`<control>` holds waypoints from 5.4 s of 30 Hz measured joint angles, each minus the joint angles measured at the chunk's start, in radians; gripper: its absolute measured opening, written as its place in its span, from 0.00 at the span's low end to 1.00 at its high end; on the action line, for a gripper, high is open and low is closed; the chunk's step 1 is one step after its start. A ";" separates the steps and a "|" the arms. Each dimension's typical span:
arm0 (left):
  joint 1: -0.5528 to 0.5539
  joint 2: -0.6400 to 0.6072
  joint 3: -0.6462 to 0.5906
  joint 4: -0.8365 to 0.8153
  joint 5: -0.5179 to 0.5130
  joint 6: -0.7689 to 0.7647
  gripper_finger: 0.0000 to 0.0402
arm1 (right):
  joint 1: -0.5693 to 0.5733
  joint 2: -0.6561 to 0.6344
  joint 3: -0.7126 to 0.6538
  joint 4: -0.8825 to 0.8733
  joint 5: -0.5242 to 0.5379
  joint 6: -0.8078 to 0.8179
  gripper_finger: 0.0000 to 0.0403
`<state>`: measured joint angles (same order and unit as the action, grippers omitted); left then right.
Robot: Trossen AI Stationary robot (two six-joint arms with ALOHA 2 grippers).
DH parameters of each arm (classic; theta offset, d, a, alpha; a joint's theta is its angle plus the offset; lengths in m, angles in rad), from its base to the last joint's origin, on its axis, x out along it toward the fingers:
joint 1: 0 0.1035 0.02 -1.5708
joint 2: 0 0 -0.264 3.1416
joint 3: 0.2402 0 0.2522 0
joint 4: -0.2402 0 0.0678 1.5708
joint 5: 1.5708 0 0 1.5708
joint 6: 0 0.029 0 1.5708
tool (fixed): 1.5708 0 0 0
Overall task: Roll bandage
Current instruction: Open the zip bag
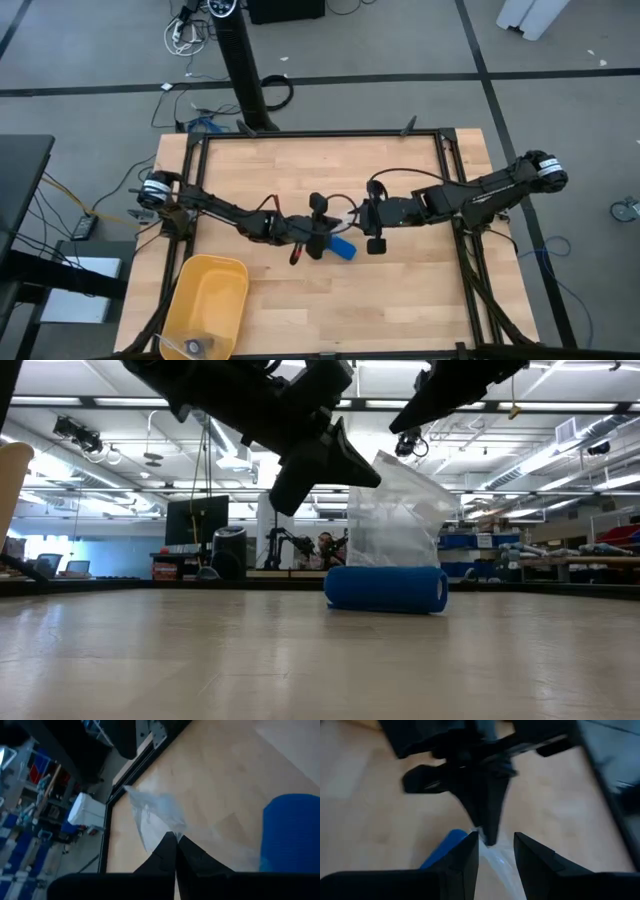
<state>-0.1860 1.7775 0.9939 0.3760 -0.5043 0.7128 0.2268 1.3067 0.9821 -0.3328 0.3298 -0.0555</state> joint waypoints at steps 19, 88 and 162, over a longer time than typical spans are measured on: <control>-0.019 0.000 -0.001 0.081 -0.018 0.015 0.00 | -0.059 0.000 -0.007 -0.011 -0.212 -0.060 0.28; 0.056 0.002 0.013 0.339 0.022 -0.911 0.00 | 0.183 0.050 -0.008 -0.005 0.609 0.010 0.32; 0.028 -0.116 -0.035 0.097 0.026 -0.563 0.00 | 0.163 0.000 -0.003 -0.023 0.428 0.078 0.25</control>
<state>-0.1585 1.6614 0.9587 0.4734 -0.4778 0.1500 0.3903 1.3064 0.9787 -0.3557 0.7582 0.0228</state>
